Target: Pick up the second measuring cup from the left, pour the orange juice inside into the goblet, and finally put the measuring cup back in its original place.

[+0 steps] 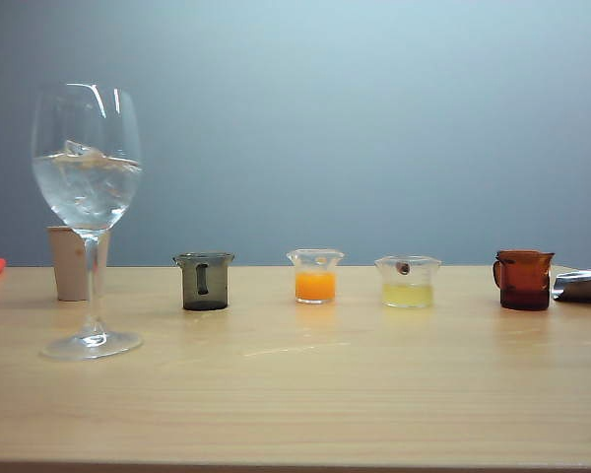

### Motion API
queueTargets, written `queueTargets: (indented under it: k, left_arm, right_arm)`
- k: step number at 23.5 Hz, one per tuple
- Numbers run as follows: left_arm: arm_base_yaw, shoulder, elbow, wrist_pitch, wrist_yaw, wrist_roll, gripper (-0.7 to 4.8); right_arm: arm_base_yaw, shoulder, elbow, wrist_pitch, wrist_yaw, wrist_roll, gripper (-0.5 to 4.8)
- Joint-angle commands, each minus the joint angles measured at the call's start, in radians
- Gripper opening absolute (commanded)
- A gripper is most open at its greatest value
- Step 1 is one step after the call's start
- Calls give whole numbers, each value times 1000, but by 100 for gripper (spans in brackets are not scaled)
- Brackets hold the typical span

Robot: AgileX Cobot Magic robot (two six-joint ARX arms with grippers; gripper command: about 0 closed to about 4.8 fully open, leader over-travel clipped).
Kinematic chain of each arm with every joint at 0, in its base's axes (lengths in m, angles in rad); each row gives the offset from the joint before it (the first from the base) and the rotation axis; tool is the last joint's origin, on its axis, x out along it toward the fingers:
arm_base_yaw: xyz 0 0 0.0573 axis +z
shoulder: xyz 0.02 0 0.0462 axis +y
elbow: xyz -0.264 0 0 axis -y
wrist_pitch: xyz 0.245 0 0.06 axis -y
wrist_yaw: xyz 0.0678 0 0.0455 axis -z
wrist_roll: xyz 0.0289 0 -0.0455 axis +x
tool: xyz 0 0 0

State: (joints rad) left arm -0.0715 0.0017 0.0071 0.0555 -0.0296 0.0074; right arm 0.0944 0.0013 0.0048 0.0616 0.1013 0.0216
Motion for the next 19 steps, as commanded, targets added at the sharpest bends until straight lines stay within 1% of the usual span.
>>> queueTargets:
  k: [1, 8, 12, 13, 14, 17, 19]
  left_arm:
    - [1, 0, 2, 6, 4, 5, -6]
    - [1, 0, 2, 6, 4, 13, -6]
    - [1, 0, 3, 17, 13, 9, -6]
    - [0, 0, 7, 27, 18, -3, -6]
    - [0, 0, 25, 33, 18, -33, -6]
    - [0, 0, 108, -1, 6, -71, -6]
    - [0, 0, 154, -32, 2, -117, -6]
  right_arm:
    - [0, 0, -4, 9, 0, 3, -1]
    - [0, 0, -4, -2, -1, 3, -1]
    - [0, 0, 3, -2, -36, 4, -1]
    - [0, 0, 10, -6, -38, 5, -1]
    - [1, 0, 39, -17, -37, 5, -2]
    - [1, 3, 129, -40, -33, 5, -2]
    - [1, 14, 176, -60, -33, 5, -2]
